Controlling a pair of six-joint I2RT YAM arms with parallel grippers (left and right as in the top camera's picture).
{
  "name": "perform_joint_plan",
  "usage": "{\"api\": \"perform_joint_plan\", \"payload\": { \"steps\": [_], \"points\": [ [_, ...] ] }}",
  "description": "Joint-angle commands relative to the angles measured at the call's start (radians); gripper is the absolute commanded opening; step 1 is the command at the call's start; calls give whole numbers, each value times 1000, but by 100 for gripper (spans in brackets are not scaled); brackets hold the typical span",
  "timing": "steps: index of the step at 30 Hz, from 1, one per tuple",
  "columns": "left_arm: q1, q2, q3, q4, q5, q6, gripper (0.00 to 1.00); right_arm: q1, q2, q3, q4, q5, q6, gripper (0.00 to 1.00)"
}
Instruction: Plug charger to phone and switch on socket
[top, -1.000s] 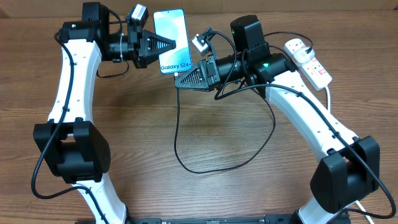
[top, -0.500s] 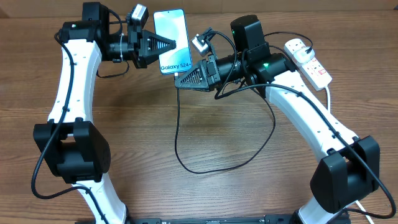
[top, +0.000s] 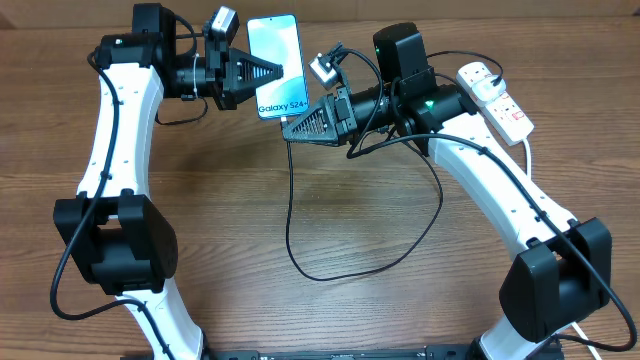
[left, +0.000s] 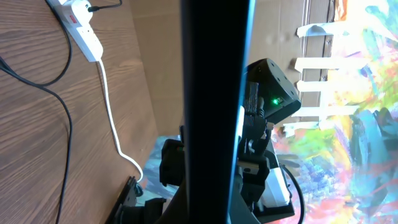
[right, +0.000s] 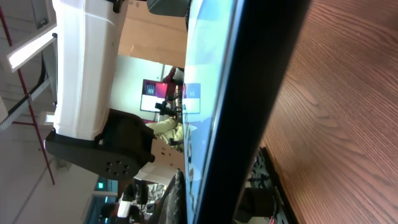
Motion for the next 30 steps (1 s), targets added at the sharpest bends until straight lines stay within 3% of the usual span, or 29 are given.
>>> {"api": "perform_joint_plan", "payload": {
  "steps": [1,30],
  "points": [
    [-3,-6,9,-3,48,-6,4,-21,3,6,18,29,2,4],
    [11,-6,9,-2,47,-6,4,-16,3,6,-12,7,-2,4]
  ]
}}
